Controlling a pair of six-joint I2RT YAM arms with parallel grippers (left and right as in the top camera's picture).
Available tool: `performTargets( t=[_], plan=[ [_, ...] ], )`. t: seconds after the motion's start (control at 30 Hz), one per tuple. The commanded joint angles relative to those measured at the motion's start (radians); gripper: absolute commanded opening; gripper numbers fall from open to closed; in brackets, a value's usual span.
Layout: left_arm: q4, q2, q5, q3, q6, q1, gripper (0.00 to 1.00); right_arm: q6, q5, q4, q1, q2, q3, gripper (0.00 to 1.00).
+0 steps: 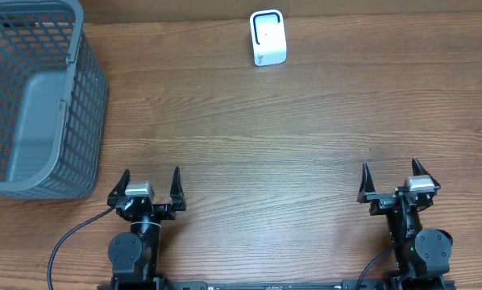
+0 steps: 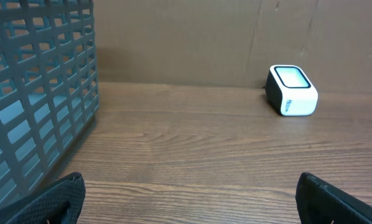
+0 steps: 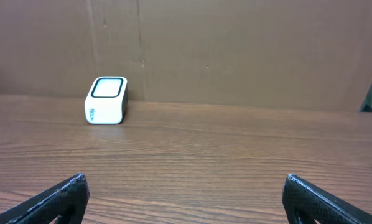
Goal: Scan the item barcode
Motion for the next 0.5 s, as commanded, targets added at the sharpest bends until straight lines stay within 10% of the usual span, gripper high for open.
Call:
performTargets(
  t=[0.0, 0.47],
  plan=[
    [-0.001, -0.011, 0.001, -0.004, -0.011, 0.005, 1.0, 0.014, 0.032, 0.006, -0.005, -0.01, -0.01, 1.0],
    [-0.001, -0.011, 0.001, -0.004, -0.011, 0.005, 1.0, 0.014, 0.021, 0.01, -0.005, -0.01, -0.01, 1.0]
  ],
)
